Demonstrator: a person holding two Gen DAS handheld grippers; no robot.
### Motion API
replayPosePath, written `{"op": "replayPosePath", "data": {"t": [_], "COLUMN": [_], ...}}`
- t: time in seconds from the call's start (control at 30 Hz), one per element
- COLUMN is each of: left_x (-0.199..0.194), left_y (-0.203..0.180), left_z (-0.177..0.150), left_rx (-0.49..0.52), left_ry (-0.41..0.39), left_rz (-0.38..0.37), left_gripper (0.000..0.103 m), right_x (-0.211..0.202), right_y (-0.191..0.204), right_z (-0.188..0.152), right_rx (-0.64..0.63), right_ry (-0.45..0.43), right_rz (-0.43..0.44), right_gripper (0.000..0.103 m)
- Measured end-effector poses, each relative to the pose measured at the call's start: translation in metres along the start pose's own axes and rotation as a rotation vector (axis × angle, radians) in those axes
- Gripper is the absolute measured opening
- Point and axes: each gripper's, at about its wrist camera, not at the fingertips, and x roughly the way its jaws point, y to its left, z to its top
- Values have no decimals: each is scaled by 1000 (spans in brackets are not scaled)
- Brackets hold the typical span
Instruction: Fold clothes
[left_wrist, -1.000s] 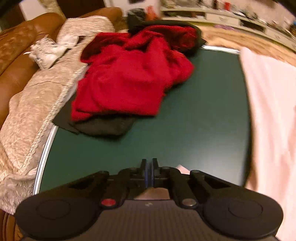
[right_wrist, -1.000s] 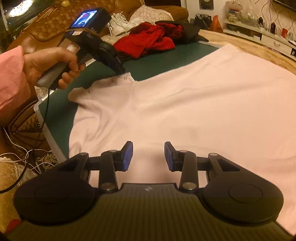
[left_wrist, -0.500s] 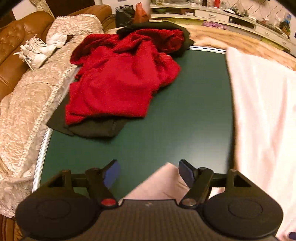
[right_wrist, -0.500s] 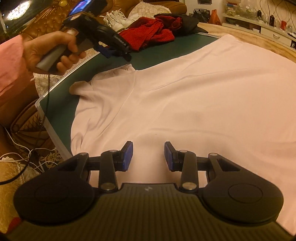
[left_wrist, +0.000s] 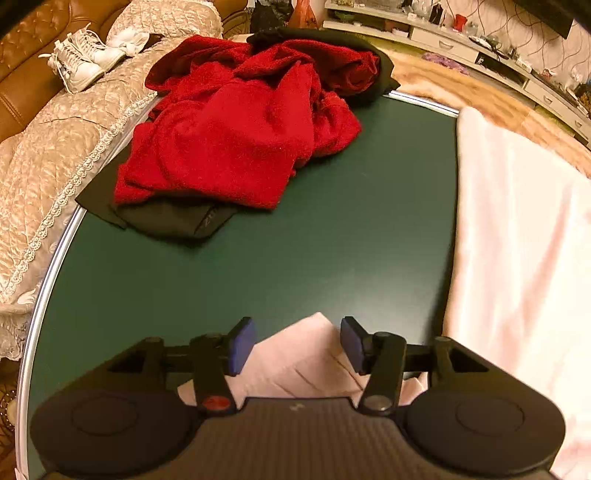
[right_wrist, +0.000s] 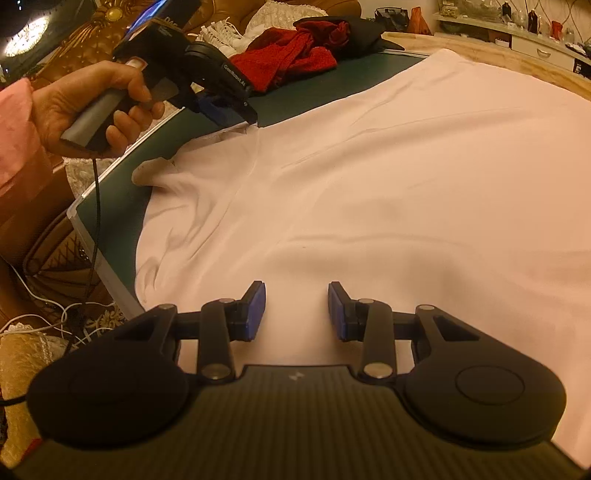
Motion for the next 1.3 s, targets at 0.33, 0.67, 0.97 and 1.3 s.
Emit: {"op": "replayPosePath", "data": {"t": [0.33,0.67,0.97,1.3], "left_x": [4,11,-32,-78], "left_y": [-20,19,70,109], "left_z": [-7,0,-25,-121], "left_rx": [8,-182,-282,-322], "left_ry": [-87,-124,-174,-146], "left_rz": [119,64,44,75], "left_gripper": [14,41,52,58], "right_x": [-1,0,-4,-21], "right_y": [3,15,14,24], "right_z": [-2,-7,-11,-5], "right_rx": [-15,-89,-91,-92], "right_ry": [-11,-19,-20,-71], "right_rz": [-8,-49,-58,-2], "right_gripper": [44,44,45,45]}}
